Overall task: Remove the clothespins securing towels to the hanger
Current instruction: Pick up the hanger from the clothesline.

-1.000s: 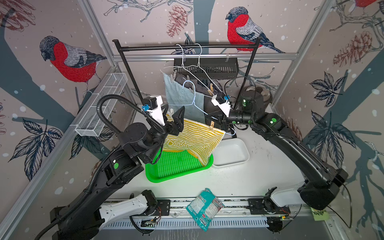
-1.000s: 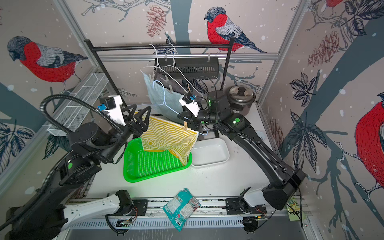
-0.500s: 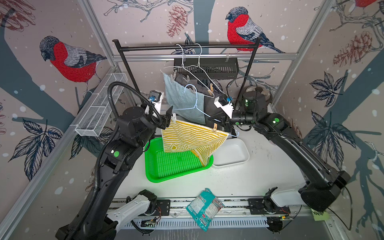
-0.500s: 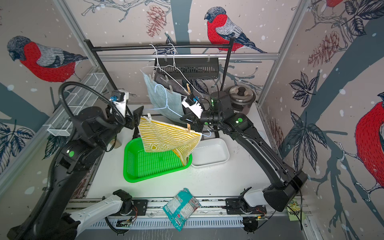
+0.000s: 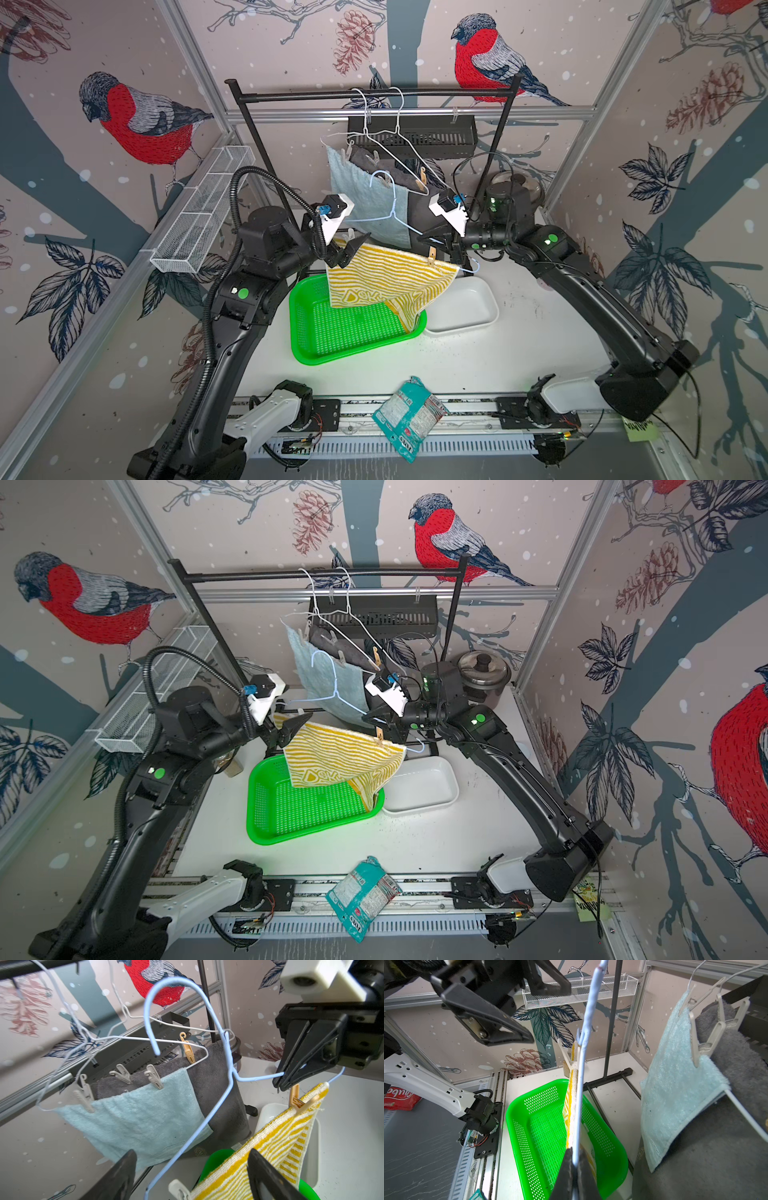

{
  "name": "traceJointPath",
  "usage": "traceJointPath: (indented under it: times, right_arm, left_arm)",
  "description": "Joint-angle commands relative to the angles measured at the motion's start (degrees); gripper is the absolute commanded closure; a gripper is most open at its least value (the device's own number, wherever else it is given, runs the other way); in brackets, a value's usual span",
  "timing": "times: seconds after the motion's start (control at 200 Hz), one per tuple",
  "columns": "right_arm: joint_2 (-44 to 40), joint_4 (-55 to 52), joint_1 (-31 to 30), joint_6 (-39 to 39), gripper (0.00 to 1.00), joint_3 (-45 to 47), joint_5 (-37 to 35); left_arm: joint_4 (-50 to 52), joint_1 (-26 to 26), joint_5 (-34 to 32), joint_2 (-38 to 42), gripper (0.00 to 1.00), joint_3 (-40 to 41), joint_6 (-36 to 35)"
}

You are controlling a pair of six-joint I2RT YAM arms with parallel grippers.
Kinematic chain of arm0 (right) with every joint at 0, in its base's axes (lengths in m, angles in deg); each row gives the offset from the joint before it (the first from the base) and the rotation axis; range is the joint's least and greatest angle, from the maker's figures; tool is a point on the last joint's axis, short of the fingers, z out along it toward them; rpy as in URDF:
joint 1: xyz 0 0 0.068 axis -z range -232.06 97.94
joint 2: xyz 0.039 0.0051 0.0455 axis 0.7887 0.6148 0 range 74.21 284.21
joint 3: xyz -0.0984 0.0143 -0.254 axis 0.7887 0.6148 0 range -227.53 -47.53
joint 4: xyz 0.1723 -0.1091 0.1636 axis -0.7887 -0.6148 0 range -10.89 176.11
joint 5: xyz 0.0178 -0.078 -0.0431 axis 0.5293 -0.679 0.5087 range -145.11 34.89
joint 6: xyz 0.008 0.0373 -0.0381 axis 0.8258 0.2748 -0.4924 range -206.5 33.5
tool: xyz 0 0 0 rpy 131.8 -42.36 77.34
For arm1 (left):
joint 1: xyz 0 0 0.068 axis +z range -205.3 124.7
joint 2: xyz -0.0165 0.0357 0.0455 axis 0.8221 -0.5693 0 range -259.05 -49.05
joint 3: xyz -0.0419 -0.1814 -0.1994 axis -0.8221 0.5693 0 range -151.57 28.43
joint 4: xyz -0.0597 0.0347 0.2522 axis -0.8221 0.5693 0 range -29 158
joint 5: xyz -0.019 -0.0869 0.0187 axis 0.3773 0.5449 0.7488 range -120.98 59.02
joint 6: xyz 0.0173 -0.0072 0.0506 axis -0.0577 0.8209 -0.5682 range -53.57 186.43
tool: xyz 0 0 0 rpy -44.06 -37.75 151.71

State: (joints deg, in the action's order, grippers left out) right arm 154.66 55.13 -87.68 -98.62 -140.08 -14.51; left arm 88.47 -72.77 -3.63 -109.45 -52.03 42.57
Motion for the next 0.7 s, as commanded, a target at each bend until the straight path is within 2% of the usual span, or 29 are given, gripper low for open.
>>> traceJointPath:
  times: [0.0,0.225,0.43,0.61,0.695]
  right_arm:
    - [-0.02,1.89,0.01,-0.35,0.99,-0.53,1.77]
    - [0.58,1.71,-0.40,-0.54,1.00,-0.74,2.53]
    - [1.19,1.83,-0.94,-0.68,0.99,-1.71,3.35]
    - [1.55,1.93,-1.38,-0.67,1.00,-2.11,3.02]
    - [1.92,2.03,-1.55,-0.60,0.99,-2.28,2.84]
  left_arm:
    - [-1.24,0.06,4.43,-0.75,0.18,0.31,-4.50]
    - [-4.25,0.03,4.80,-1.60,0.21,0.16,-5.32]
    - [-2.18,0.07,4.92,-3.46,0.32,-0.29,-7.05]
    - [-1.62,0.07,4.75,-4.81,0.50,-0.41,-8.12]
    - [-1.64,0.07,3.83,-4.94,0.65,-0.31,-8.78]
